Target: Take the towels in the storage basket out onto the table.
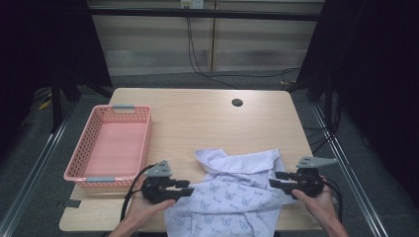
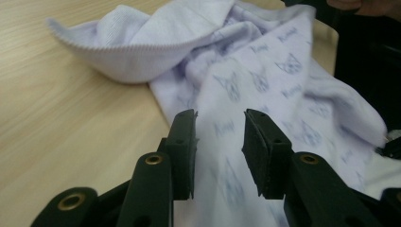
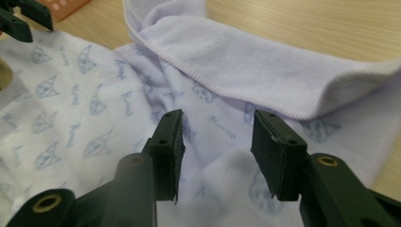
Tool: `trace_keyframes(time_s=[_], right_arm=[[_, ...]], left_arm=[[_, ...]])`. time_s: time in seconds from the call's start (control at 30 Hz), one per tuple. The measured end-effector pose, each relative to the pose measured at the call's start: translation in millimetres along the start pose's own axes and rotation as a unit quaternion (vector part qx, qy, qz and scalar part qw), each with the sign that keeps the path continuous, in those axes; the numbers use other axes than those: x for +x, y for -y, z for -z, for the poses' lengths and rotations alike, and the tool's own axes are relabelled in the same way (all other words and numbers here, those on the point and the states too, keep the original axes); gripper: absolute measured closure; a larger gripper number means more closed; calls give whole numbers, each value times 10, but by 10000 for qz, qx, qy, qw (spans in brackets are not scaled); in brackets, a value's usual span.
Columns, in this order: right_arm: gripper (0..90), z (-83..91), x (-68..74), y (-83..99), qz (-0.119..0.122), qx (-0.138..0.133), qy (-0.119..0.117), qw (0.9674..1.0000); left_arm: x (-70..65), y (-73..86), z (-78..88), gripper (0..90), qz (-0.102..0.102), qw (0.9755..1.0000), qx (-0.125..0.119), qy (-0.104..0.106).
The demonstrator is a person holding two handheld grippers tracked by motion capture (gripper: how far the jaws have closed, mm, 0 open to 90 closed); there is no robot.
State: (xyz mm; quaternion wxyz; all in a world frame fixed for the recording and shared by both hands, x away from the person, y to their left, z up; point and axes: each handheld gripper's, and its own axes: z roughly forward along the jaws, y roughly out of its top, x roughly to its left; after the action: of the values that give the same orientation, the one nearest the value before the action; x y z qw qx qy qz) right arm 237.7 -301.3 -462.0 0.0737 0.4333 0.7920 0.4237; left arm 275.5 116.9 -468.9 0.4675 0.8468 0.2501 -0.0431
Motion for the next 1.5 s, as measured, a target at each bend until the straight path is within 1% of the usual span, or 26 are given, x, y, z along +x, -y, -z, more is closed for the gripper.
trace_keyframes(time_s=[0.07, 0.1, 0.17, 0.2, 0.23, 0.27, 0.33, 0.37, 0.4, 0.47, 0.5, 0.53, 0.57, 0.6, 0.67, 0.7, 0.73, 0.77, 0.8, 0.87, 0.9, 1.03, 1.07, 1.17, 1.4, 1.5], right_arm=[[560, -252, -62, -31, -32, 293, -101, 9995], [563, -325, -77, -23, -38, 410, -120, 9991], [571, -384, -84, -6, 3, 541, -97, 9985], [574, -428, -77, 18, -33, 625, -78, 9980], [601, -459, -57, 59, 53, 636, -108, 9979], [601, -459, -57, 59, 53, 636, -108, 9979], [698, -457, -1, 96, 91, 590, -80, 9982], [747, -460, 26, 102, 116, 637, -156, 9978], [747, -460, 26, 102, 116, 637, -156, 9978], [819, -483, 173, 129, 228, 790, -448, 9956], [818, -492, 250, 143, 272, 848, -562, 9944], [818, -492, 250, 143, 272, 848, -562, 9944], [804, -488, 390, 179, 301, 945, -773, 9921], [804, -488, 390, 179, 301, 945, -773, 9921], [755, -425, 505, 203, 427, 864, -854, 9917], [706, -304, 501, 178, 391, 448, -867, 9945], [706, -304, 501, 178, 391, 448, -867, 9945], [685, -173, 426, 101, 388, 92, -670, 9970], [663, -126, 378, 55, 358, -63, -661, 9971], [646, -95, 337, 1, 414, -158, -580, 9973], [623, -92, 265, -104, 502, -278, -507, 9971], [583, -231, 183, -183, 632, -137, -479, 9968], [561, -337, 116, -160, 675, 41, -509, 9964], [536, -354, 42, -74, 647, 135, -460, 9967], [471, -297, -4, 99, 757, 401, -459, 9953], [493, -348, -5, 126, 855, 527, -286, 9945]], left_arm=[[89, -80, -315, 630, -2, 9995, 287, -126], [110, -83, -389, 631, -40, 9988, 455, -198], [122, -72, -449, 643, -74, 9980, 588, -206], [120, -53, -485, 683, -151, 9968, 754, -211], [80, -3, -479, 760, -275, 9963, 790, -201], [80, -3, -479, 792, -275, 9963, 790, -201], [29, 40, -420, 836, -456, 9951, 858, -190], [14, 72, -377, 842, -446, 9948, 910, -142], [-5, 115, -328, 842, -374, 9951, 917, -78], [-60, 214, -204, 845, -276, 9949, 971, 5], [-131, 343, -67, 845, -155, 9949, 988, 100], [-131, 343, -67, 844, -155, 9949, 988, 100], [-171, 407, 4, 843, -93, 9948, 1000, 148], [-215, 453, 76, 843, -57, 9945, 1033, 135], [-273, 525, 185, 834, -88, 9952, 962, 134], [-247, 546, 270, 807, 40, 9973, 700, 200], [-247, 546, 270, 802, 40, 9973, 700, 200], [-192, 497, 318, 800, 28, 9987, 479, 154], [-192, 497, 318, 799, 28, 9987, 479, 154], [-156, 421, 324, 801, 23, 9995, 303, 133], [-133, 346, 320, 800, -28, 9998, 150, 149], [-98, 237, 336, 784, -66, 9998, -37, 156], [-87, 206, 347, 757, -66, 9998, -124, 141], [-25, 118, 392, 701, -8, 9994, -344, 41], [154, 86, 279, 618, 100, 9996, -217, -133], [199, 88, 273, 583, 159, 9993, -228, -266]])
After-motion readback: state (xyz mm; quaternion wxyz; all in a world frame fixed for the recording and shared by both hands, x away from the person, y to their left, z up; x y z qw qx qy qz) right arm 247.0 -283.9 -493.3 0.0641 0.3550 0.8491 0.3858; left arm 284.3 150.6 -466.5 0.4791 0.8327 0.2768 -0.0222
